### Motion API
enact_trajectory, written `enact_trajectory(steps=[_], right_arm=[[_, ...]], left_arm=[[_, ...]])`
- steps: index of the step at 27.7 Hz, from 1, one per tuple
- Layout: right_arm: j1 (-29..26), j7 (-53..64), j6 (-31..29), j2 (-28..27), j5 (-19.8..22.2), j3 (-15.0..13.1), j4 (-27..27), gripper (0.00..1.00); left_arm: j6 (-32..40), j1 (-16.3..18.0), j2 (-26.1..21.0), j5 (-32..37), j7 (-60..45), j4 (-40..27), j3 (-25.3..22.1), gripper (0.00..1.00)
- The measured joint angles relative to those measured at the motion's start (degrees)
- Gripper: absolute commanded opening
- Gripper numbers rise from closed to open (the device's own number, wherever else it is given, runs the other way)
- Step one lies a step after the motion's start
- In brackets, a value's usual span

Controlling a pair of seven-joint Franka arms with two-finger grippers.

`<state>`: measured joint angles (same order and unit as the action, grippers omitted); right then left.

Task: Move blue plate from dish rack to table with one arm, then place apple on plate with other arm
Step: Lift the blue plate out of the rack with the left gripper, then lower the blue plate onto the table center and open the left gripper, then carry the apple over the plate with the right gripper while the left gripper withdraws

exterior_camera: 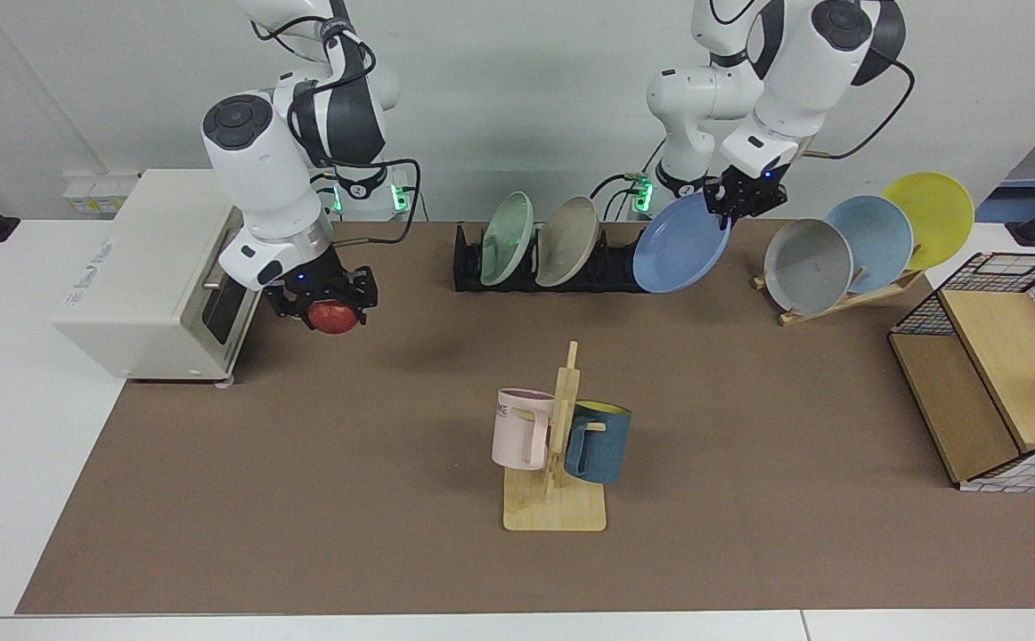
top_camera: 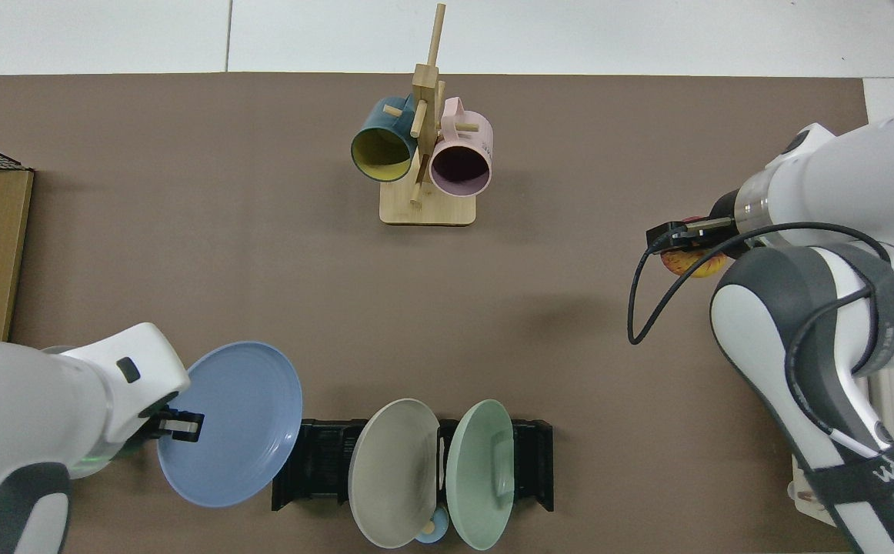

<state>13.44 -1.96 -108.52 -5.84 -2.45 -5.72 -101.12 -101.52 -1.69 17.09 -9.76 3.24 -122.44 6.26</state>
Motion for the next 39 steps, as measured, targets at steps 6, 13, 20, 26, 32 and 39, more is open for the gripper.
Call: enact_trajectory(steps=[6, 13, 20, 26, 32, 39], right_arm=[[0.0, 0.0, 0.99, -0.3, 1.58, -0.01, 1.26, 0.0], [-0.01, 0.02, 0.99, -0.79, 1.69, 0.0, 1.46, 0.0], [-0.01, 0.06, 0.99, -0.92, 1.7, 0.0, 1.6, 0.0], [0.0, 0.06, 0.43, -0.93, 1.75, 0.0, 1.78, 0.0], [0.0, 0.06, 0.43, -1.01, 1.76, 0.0, 1.77, 0.0], [0.58, -0.11, 0.46, -1.08, 1.74, 0.03, 1.77, 0.0]], left_arm=[[-4.49, 0.03, -7.15, -13.05, 2.34, 1.64, -1.67, 0.0], [-9.61, -0.09, -13.48, -23.27, 4.76, 2.19, -0.73, 0.0], [-18.34, -0.12, -21.01, -29.65, 11.51, 2.11, 3.25, 0.0], [-23.65, -0.2, -25.24, -32.24, 12.32, 2.13, 6.49, 0.0], [-27.28, -0.7, -27.25, -32.47, 12.37, 1.37, 9.85, 0.0], [-36.59, -2.74, -29.26, -33.23, 12.35, -1.93, 13.01, 0.0]])
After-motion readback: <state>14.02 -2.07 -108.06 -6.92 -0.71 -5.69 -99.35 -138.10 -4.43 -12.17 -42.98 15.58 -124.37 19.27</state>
